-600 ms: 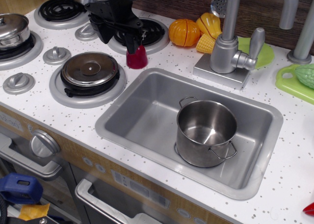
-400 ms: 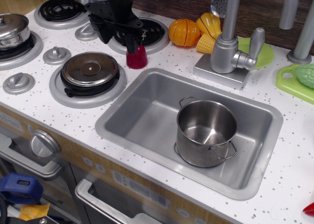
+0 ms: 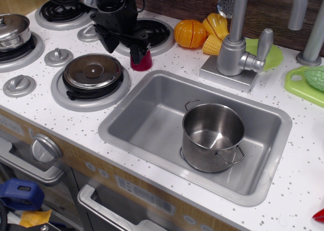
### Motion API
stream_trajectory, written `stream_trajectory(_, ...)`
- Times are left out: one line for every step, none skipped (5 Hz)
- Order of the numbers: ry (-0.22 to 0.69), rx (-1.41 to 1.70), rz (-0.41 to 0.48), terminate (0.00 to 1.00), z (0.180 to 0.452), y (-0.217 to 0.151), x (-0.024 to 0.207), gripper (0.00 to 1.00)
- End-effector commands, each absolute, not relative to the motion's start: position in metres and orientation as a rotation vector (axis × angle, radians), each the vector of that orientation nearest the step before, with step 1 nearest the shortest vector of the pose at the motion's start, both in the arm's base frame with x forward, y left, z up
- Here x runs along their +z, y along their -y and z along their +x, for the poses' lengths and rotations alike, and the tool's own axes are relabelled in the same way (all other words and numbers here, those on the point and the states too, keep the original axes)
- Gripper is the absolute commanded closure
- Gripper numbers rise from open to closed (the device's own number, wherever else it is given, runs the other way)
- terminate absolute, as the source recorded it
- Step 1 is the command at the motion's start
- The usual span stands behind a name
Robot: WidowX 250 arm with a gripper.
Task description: Put sweet potato in pot which is in sink
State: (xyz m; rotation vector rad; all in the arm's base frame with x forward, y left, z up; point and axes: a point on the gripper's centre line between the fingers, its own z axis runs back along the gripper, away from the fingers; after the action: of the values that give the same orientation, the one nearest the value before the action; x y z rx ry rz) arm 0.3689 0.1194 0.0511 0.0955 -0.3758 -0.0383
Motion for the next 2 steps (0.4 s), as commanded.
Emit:
stream_trajectory(0.448, -0.071, 0.099, 0.00, 0.3919, -0.1189, 0.0578, 0.00)
stream_trajectory(0.464, -0.081, 0.097, 0.00, 0.3978, -0.1211, 0.0494, 0.00)
